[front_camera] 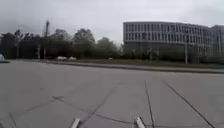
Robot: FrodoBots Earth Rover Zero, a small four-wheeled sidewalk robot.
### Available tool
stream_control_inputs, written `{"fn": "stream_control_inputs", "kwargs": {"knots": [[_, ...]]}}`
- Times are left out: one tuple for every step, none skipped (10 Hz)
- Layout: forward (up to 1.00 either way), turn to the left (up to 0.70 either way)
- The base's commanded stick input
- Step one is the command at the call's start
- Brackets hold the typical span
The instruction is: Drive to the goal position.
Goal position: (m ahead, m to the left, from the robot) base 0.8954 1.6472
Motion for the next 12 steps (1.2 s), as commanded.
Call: {"fn": "stream_control_inputs", "kwargs": {"knots": [[1.0,-0.34],[1.0,-0.34],[1.0,-0.34],[1.0,-0.34],[1.0,-0.34],[1.0,-0.34],[1.0,-0.34],[1.0,-0.34],[1.0,-0.34],[1.0,-0.34],[1.0,-0.34],[1.0,-0.34]]}}
